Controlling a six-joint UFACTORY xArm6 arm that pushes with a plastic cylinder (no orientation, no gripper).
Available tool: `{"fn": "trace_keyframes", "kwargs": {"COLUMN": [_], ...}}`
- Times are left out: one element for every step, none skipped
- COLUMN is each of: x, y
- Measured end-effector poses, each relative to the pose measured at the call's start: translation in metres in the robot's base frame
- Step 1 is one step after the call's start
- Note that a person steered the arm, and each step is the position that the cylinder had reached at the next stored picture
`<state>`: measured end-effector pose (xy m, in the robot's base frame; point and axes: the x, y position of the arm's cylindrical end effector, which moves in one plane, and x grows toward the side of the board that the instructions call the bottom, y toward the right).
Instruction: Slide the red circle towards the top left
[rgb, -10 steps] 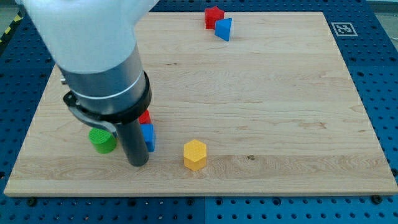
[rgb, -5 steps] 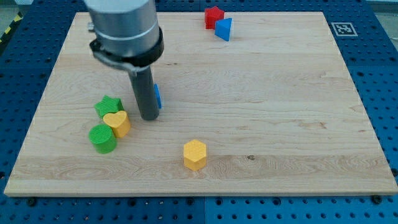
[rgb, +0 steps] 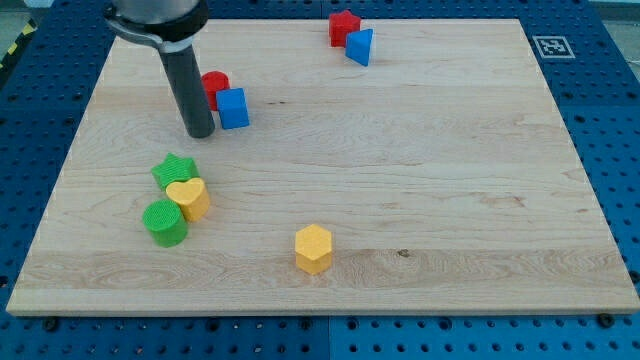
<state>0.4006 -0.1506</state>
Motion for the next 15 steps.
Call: {"fn": "trace_keyframes", "kwargs": {"x": [-0.029, -0.039, -0.047, -0.064, -0.087, -0.107, -0.117, -0.133, -0.142, -0.142, -0.142, -0.142, -0.142, -0.142, -0.139], "y": [0.003, 0.021, 0.023, 0.023, 0.024, 0.032, 0.051, 0.075, 0.076, 0.055, 0.029, 0.001, -0.004, -0.004, -0.004]}}
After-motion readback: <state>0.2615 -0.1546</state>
